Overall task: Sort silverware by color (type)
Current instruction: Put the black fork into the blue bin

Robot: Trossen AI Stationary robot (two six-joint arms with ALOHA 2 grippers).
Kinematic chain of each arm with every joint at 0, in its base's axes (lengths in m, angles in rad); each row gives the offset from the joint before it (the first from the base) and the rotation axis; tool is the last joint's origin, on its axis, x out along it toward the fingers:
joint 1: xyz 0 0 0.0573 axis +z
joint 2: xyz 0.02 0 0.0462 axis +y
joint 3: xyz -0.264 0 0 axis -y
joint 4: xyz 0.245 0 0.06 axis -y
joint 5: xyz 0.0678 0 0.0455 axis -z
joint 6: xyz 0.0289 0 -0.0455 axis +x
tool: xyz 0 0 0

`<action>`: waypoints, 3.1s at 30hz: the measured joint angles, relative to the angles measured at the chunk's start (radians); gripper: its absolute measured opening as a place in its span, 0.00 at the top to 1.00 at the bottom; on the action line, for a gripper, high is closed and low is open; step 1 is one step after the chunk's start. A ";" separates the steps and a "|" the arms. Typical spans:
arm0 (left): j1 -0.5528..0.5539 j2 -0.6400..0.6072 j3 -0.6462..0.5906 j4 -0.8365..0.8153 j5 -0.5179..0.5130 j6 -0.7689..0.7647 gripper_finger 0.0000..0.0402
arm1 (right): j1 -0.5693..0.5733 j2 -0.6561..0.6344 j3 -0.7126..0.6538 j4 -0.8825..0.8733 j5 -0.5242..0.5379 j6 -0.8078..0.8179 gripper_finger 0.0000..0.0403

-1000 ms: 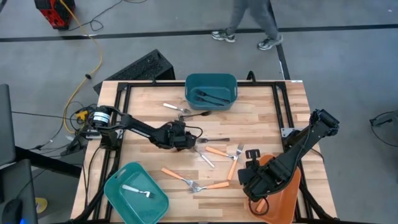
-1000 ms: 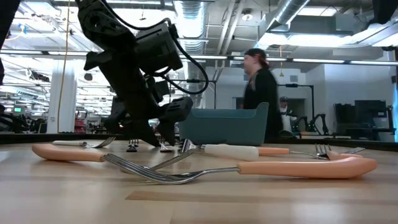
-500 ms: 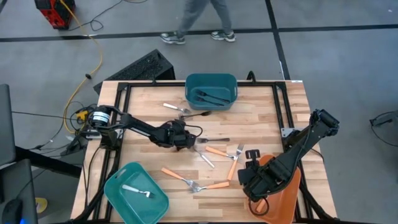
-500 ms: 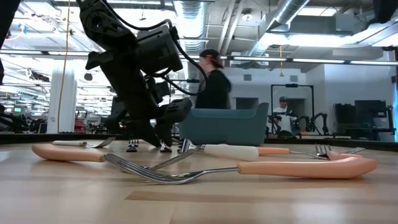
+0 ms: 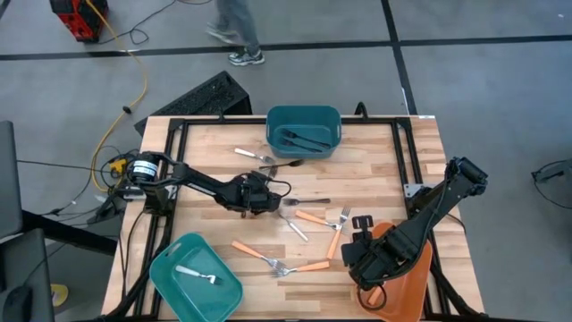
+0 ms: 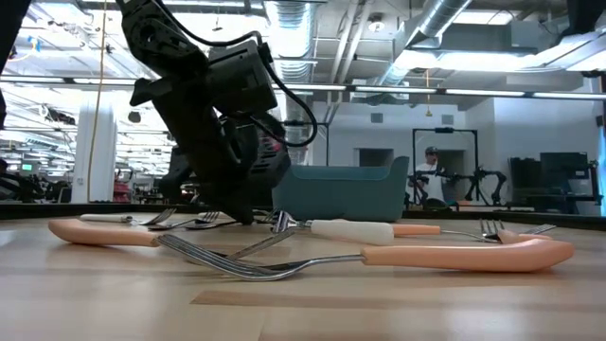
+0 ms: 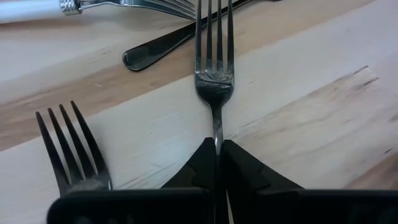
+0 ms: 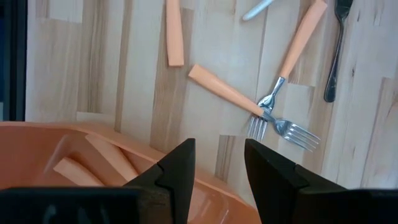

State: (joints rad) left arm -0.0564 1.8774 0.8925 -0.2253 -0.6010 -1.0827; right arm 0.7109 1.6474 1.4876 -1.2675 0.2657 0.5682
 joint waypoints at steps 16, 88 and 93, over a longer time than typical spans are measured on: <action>-0.056 -0.178 -0.003 0.081 -0.021 0.192 1.00 | 0.000 0.000 0.000 0.100 0.284 -0.162 0.59; -0.082 -0.463 -0.372 1.394 0.379 1.053 1.00 | -0.648 -0.058 -0.546 2.079 -0.287 -0.708 0.28; -0.082 -0.463 -0.372 1.388 0.380 1.053 1.00 | -0.648 -0.066 -0.545 2.092 -0.287 -0.710 0.30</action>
State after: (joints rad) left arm -0.1383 1.4139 0.5209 1.1625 -0.2215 -0.0296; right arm 0.0628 1.5818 0.9424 0.8242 -0.0212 -0.1414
